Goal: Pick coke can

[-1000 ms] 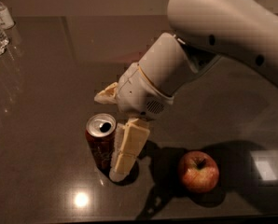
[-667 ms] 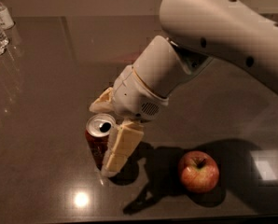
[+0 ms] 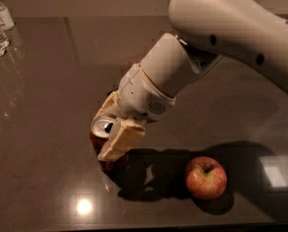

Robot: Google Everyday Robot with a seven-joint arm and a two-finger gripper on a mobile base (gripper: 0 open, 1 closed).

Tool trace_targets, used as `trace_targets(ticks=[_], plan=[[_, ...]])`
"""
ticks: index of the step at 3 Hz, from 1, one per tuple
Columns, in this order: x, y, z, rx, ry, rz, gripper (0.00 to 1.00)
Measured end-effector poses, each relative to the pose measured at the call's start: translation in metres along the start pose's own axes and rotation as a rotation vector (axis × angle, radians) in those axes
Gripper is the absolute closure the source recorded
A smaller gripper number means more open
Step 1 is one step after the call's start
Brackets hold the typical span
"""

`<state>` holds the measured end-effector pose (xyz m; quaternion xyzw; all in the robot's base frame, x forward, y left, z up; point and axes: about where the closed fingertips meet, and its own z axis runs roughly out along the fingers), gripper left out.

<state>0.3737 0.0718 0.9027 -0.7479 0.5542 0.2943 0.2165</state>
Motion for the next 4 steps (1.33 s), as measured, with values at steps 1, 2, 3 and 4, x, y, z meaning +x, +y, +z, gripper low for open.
trace_targets(ticks=[1, 2, 3, 4], plan=[[-0.003, -0.009, -0.026, 0.037, -0.024, -0.001, 0.87], [-0.008, -0.016, -0.058, 0.07, -0.037, -0.015, 1.0], [-0.031, -0.027, -0.138, 0.161, -0.075, -0.068, 1.0], [-0.031, -0.027, -0.138, 0.161, -0.075, -0.068, 1.0]])
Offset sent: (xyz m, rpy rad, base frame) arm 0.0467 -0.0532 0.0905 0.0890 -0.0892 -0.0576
